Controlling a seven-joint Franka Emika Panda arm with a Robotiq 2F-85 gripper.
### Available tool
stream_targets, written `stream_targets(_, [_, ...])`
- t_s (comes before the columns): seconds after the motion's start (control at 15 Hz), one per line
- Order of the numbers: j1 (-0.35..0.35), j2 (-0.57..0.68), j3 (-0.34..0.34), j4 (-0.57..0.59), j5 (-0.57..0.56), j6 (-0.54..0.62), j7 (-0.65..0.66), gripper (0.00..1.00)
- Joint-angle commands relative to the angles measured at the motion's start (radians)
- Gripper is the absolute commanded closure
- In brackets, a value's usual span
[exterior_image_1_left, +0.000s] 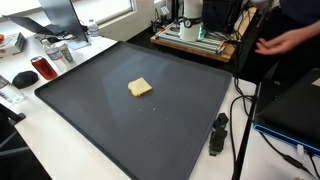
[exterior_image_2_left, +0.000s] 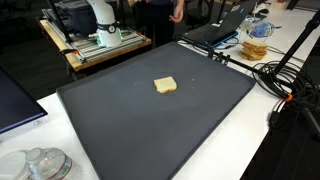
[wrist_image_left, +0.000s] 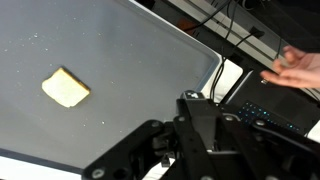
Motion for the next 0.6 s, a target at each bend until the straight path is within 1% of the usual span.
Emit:
stream_targets(0.0, [-0.039,0.073,0.059,0.080,-0.013,0.016,0.111,0.95])
stream_targets(0.13, [-0.054,0.146,0.102,0.141,-0.022,0.042,0.183,0.95])
stream_targets(0.27, [-0.077,0.221,0.150,0.209,-0.056,0.059,0.266,0.95])
stream_targets(0.4, [-0.111,0.305,0.197,0.284,-0.133,0.059,0.353,0.95])
stream_targets(0.53, [-0.145,0.371,0.235,0.352,-0.254,0.031,0.426,0.95])
